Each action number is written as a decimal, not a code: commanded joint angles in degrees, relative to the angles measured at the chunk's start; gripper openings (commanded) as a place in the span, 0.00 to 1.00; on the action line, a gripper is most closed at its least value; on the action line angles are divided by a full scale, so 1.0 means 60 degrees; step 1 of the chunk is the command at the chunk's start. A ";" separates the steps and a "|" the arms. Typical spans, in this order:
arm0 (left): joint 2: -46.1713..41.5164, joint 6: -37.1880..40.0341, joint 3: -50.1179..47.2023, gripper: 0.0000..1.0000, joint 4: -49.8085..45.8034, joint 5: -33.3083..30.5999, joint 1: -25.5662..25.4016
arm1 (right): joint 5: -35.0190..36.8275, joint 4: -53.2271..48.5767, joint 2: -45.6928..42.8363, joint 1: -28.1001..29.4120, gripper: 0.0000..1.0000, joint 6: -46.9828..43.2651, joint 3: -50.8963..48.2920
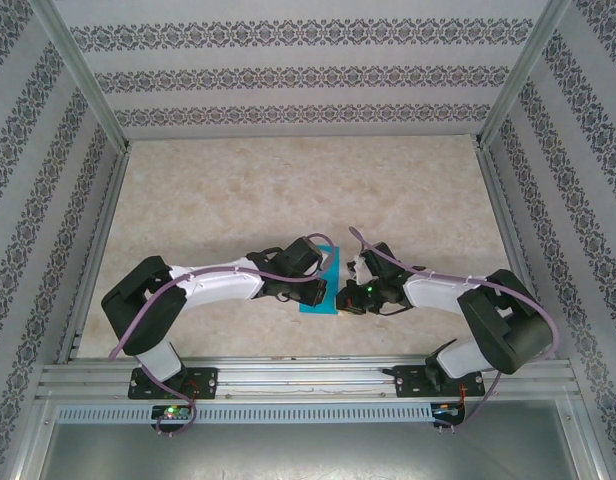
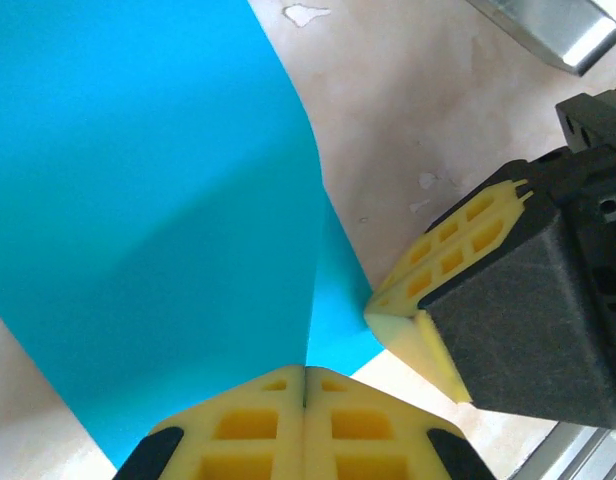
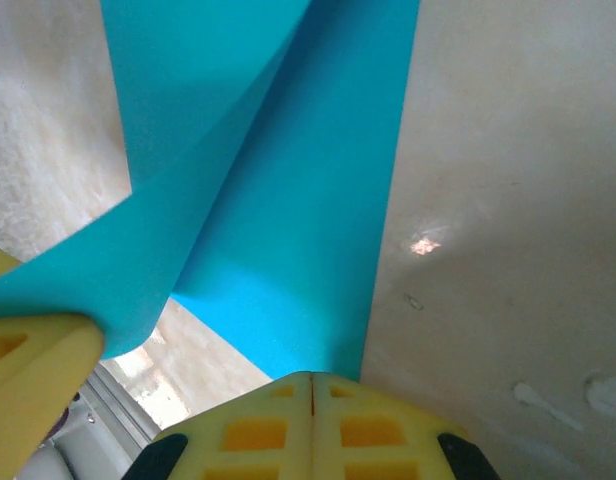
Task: Fold a paper plane with a square sheet of paper (fold left side to right side)
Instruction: Fold the triangle a second time at the center of the table.
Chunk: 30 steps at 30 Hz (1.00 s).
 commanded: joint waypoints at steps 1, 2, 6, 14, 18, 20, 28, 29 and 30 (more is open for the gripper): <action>-0.0269 -0.0028 -0.0111 0.05 0.0324 0.0262 0.0186 | 0.0215 0.0016 0.0201 0.0161 0.00 0.0003 0.0125; -0.0269 -0.0014 -0.0111 0.05 0.0323 0.0280 0.0202 | 0.0286 -0.0112 0.0240 0.0153 0.00 -0.0033 0.0140; -0.0269 0.0081 -0.0199 0.05 0.0353 0.0424 0.0340 | 0.0557 -0.0674 0.0320 0.0120 0.00 -0.0341 0.0220; -0.0241 0.0585 -0.0280 0.05 0.0247 0.0978 0.0784 | 0.0950 -0.1490 0.0569 0.0062 0.00 -0.0811 0.0540; -0.0174 0.1006 -0.0175 0.05 0.0005 0.1154 0.0973 | 0.0977 -0.1626 0.0614 0.0056 0.00 -0.0919 0.0597; -0.0088 0.1161 -0.0100 0.05 -0.0117 0.1247 0.1059 | 0.1007 -0.1682 0.0615 0.0058 0.00 -0.0961 0.0630; 0.0242 0.1699 0.0141 0.05 -0.0616 0.1566 0.1356 | 0.1011 -0.1726 0.0628 0.0043 0.00 -0.0995 0.0613; 0.0278 0.1751 0.0173 0.05 -0.0688 0.1571 0.1395 | 0.1010 -0.1731 0.0642 0.0043 0.00 -0.1008 0.0611; 0.0313 0.1834 0.0214 0.05 -0.0743 0.1591 0.1422 | 0.1010 -0.1748 0.0658 0.0044 0.00 -0.1008 0.0631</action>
